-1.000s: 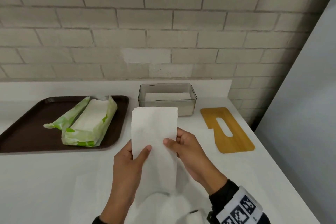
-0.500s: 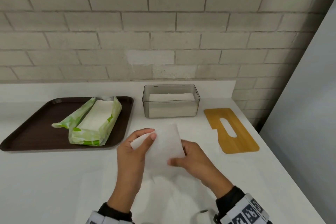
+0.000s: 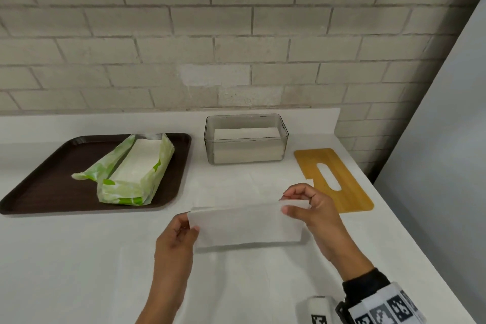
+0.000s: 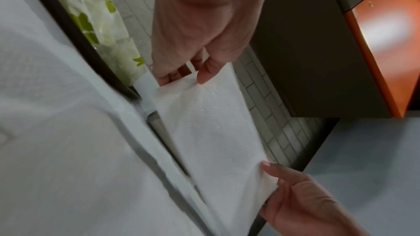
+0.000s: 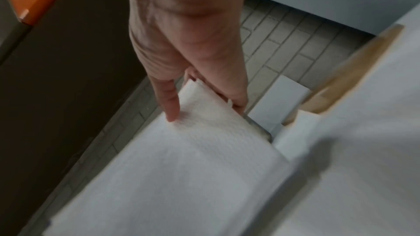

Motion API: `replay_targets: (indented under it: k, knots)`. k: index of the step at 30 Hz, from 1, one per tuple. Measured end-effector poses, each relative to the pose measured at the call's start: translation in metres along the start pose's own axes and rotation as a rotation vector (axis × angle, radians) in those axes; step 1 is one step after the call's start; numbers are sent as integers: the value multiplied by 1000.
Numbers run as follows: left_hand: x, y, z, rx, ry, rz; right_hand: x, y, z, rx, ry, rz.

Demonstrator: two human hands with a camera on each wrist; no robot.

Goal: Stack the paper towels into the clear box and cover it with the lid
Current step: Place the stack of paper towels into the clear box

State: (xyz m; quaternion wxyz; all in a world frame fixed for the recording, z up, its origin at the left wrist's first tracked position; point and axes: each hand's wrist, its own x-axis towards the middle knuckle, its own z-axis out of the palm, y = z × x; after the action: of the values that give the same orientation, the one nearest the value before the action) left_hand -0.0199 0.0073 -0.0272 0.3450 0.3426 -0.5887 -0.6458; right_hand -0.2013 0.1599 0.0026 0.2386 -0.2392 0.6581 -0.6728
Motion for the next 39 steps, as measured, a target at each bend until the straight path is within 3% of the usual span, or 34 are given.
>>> replay_targets:
  k: [4, 8, 15, 20, 23, 24, 26, 28, 30, 33, 36, 39]
  knots:
    - [1, -13, 3, 53, 13, -98, -3, 23, 3, 73, 31, 164]
    - [-1, -12, 11, 101, 0, -116, -6, 39, 7, -95, 17, 282]
    - [-6, 14, 9, 51, -20, -10, -6, 15, 1, -70, 65, 82]
    - [-8, 8, 6, 86, 8, -51, -12, 30, -2, -253, 4, 213]
    - [-6, 9, -6, 185, -4, -68, -9, 22, -7, -255, 14, 189]
    - [-5, 10, -12, 244, -54, -68, -6, 14, -8, -238, 13, 148]
    - [-2, 17, -23, 391, -275, -83, 2, -8, -8, -248, -44, 38]
    - [-3, 25, -24, 524, -532, -108, 10, -32, -2, -311, -190, -63]
    - [-7, 29, -12, 573, -640, -89, 15, -52, 12, -399, -375, -120]
    - [-17, 28, 13, 430, -519, -127, 24, -70, 34, -347, -505, -139]
    - [-17, 18, 15, 192, -319, -230, 44, -63, 28, -199, -279, -126]
    - [-14, 9, -6, 49, -183, -277, 69, -29, 1, -439, -36, 140]
